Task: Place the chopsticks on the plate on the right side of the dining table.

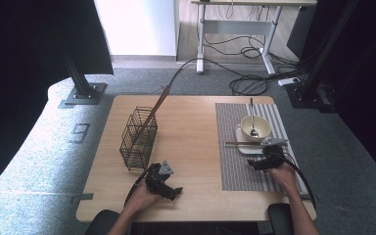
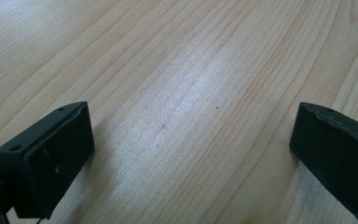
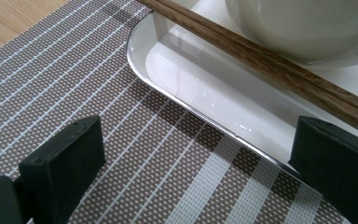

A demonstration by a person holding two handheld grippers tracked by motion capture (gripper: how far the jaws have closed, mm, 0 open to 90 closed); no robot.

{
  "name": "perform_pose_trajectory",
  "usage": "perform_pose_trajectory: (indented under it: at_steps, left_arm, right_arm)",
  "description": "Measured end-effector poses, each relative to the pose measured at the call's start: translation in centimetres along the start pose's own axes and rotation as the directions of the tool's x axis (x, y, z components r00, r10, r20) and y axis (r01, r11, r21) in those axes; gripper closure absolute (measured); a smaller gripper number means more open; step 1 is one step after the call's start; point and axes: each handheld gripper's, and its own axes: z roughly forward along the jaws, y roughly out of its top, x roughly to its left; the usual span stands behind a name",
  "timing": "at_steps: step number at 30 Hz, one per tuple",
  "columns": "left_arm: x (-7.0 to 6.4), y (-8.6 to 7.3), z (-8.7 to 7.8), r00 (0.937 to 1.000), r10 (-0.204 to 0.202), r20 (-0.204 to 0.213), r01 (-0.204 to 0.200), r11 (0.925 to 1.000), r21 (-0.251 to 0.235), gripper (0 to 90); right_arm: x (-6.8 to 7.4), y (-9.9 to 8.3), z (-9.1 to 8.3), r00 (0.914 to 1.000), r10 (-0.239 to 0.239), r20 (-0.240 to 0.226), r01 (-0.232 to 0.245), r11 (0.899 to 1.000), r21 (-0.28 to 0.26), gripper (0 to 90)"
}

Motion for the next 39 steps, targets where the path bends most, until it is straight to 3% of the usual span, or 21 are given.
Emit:
perform_pose_trajectory:
  at_steps: [11,20,30,39]
  left_arm:
    - [0.0,0.0,0.0,1.0,0.002,0.003,-0.002,1.0,0.001,0.0]
    - [0.0,0.1,0.0,1.0,0.003,0.004,-0.003,1.0,0.002,0.0]
    - [-0.1,0.1,0.1,1.0,0.005,0.004,-0.005,1.0,0.001,0.0]
    - [-0.1,0.1,0.1,1.0,0.005,0.005,-0.005,1.0,0.001,0.0]
  right_arm:
    - [-1.1,0.0,1.1,0.9992,0.033,0.023,-0.033,0.999,-0.001,1.7]
    - [-1.1,0.0,1.2,0.9992,0.028,0.028,-0.028,1.0,-0.003,1.4]
    - [1.3,1.1,1.9,0.9982,-0.035,-0.049,0.034,0.999,-0.008,2.8]
    - [1.5,1.4,2.4,0.998,-0.043,-0.047,0.042,0.999,-0.005,1.8]
